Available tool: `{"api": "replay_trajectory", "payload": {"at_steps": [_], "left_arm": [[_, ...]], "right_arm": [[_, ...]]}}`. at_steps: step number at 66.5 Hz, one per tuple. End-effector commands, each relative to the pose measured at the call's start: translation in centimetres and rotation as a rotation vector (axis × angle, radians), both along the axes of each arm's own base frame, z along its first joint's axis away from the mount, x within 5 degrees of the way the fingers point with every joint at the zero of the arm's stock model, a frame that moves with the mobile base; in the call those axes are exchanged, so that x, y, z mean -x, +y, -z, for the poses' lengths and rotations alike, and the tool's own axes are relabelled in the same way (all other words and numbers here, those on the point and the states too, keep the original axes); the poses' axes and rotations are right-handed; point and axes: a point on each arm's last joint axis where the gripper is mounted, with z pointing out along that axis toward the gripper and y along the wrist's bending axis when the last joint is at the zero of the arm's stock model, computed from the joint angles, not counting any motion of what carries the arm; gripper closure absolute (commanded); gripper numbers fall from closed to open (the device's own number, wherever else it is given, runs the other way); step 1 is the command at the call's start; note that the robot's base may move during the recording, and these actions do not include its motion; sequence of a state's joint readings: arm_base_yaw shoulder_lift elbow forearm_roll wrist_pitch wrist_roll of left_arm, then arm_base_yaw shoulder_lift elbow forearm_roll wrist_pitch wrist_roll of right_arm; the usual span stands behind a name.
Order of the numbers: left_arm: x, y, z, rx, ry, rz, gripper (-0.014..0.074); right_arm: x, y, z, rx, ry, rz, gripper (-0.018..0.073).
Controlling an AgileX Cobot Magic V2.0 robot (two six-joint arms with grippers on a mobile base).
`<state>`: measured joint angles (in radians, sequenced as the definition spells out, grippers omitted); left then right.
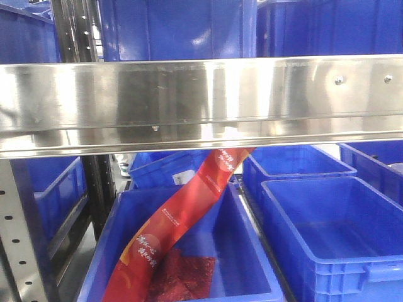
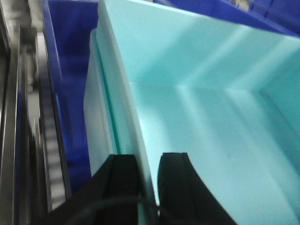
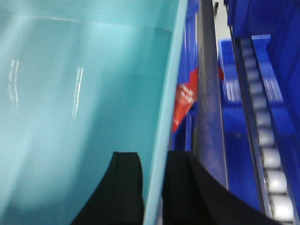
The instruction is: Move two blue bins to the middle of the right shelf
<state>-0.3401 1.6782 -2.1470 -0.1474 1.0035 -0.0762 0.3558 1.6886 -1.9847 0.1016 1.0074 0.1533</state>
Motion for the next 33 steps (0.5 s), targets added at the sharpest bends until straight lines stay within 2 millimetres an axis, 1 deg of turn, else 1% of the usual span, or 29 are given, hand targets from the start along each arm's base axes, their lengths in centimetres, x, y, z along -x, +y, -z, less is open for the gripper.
{"api": "replay_trajectory", "payload": {"at_steps": [1, 9, 18, 29, 33], "left_arm": [[1.5, -1.8, -0.6, 0.101, 0.055, 0.127, 0.0707], [0.9, -2.0, 1.1, 0.037, 0.157, 0.139, 0.0707], [-0.5, -2.2, 3.3, -0.041, 0.238, 0.118, 0.0707], [-2.3, -2.5, 5.6, -0.105, 0.298, 0.093, 0.0707], [-2.8, -2.6, 6.1, -0.113, 0.31, 0.091, 0.0707]], "right_arm": [[0.4, 0.5, -1.2, -0.042, -0.058, -0.019, 0.0713], [0.1, 0.5, -0.4, -0.003, -0.027, -0.014, 0.0713], [-1.0, 0.8, 0.9, 0.024, 0.008, -0.01, 0.0713], [-2.8, 1.4, 3.2, 0.057, 0.058, -0.006, 0.0713], [-3.2, 1.6, 4.0, 0.065, 0.077, -0.007, 0.0713]]}}
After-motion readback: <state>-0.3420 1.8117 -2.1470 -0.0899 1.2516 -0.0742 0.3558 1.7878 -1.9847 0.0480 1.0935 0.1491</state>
